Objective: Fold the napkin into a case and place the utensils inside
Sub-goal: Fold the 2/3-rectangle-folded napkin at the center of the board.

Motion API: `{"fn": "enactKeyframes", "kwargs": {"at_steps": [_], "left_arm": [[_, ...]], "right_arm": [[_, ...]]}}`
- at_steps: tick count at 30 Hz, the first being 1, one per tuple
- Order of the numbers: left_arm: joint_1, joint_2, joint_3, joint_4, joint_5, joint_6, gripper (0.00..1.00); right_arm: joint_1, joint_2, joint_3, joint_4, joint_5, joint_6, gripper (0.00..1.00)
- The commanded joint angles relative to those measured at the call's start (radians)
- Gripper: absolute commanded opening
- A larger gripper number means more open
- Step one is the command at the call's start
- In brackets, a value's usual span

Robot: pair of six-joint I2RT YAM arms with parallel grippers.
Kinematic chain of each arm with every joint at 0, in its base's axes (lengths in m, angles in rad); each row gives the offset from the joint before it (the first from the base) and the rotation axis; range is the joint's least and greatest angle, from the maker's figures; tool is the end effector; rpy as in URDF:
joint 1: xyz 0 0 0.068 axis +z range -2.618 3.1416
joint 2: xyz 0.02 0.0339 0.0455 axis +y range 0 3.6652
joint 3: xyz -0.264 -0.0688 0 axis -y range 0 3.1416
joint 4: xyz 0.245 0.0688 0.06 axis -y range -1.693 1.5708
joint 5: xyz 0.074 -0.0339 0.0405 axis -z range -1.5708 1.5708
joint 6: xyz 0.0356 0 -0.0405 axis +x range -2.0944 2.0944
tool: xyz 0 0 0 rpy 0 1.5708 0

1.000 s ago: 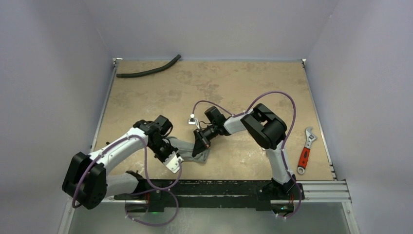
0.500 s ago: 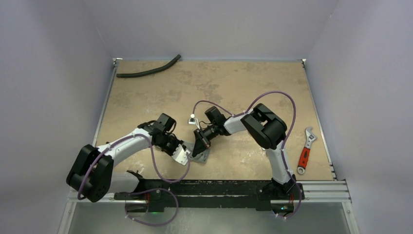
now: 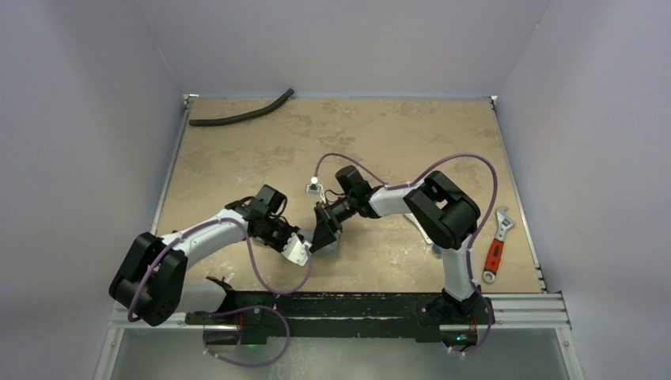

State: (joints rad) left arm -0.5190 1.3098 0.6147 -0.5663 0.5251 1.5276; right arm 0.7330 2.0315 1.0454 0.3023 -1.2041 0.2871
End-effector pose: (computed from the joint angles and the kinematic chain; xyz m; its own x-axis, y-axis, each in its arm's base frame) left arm 0.1738 -0.1198 0.1579 0.5255 0.6954 -0.4902 0.8506 -0.4428 0.2836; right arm 0.2675 0.2856 0.1240 -0.6705 -0.4671 -0.5764 -0.6129 -0.0891 0.7851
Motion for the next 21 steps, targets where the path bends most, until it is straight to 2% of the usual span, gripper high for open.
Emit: {"fn": "enactKeyframes", "kwargs": {"at_steps": [1, 6, 7, 9, 10, 12, 13, 14, 15, 17, 18, 19, 21], "left_arm": [[-0.004, 0.013, -0.025, -0.017, -0.03, -0.036, 0.12], [-0.004, -0.001, -0.031, -0.046, -0.021, -0.065, 0.11], [-0.004, -0.005, -0.034, -0.046, -0.018, -0.068, 0.11], [-0.004, -0.01, -0.039, -0.046, -0.019, -0.075, 0.11], [-0.004, -0.013, -0.039, -0.048, -0.018, -0.077, 0.11], [-0.004, -0.016, -0.04, -0.049, -0.017, -0.084, 0.1], [-0.003, -0.017, -0.041, -0.047, -0.017, -0.089, 0.1], [-0.004, -0.02, -0.042, -0.043, -0.016, -0.096, 0.1], [-0.004, -0.022, -0.043, -0.039, -0.016, -0.106, 0.1], [-0.004, -0.025, -0.044, -0.036, -0.013, -0.116, 0.1], [-0.004, -0.028, -0.045, -0.032, -0.012, -0.124, 0.1], [-0.003, -0.03, -0.047, -0.026, -0.011, -0.133, 0.1], [-0.004, -0.033, -0.049, -0.006, -0.009, -0.162, 0.1]], "right_arm": [[-0.023, -0.01, -0.029, -0.026, 0.155, -0.014, 0.99], [-0.034, -0.119, -0.031, -0.095, 0.344, -0.029, 0.99], [-0.035, -0.143, -0.039, -0.093, 0.383, -0.035, 0.97], [-0.037, -0.186, -0.052, -0.081, 0.416, -0.037, 0.84], [-0.037, -0.204, -0.051, -0.08, 0.427, -0.04, 0.75], [-0.036, -0.227, -0.043, -0.086, 0.442, -0.039, 0.34], [-0.037, -0.233, -0.045, -0.091, 0.444, -0.04, 0.18], [-0.037, -0.236, -0.052, -0.093, 0.435, -0.041, 0.06], [-0.036, -0.237, -0.055, -0.101, 0.434, -0.045, 0.0], [-0.036, -0.247, -0.086, -0.084, 0.418, -0.047, 0.0], [-0.037, -0.258, -0.105, -0.07, 0.412, -0.046, 0.04], [-0.036, -0.271, -0.126, -0.052, 0.4, -0.047, 0.14], [-0.037, -0.285, -0.163, -0.027, 0.394, -0.031, 0.07]]}}
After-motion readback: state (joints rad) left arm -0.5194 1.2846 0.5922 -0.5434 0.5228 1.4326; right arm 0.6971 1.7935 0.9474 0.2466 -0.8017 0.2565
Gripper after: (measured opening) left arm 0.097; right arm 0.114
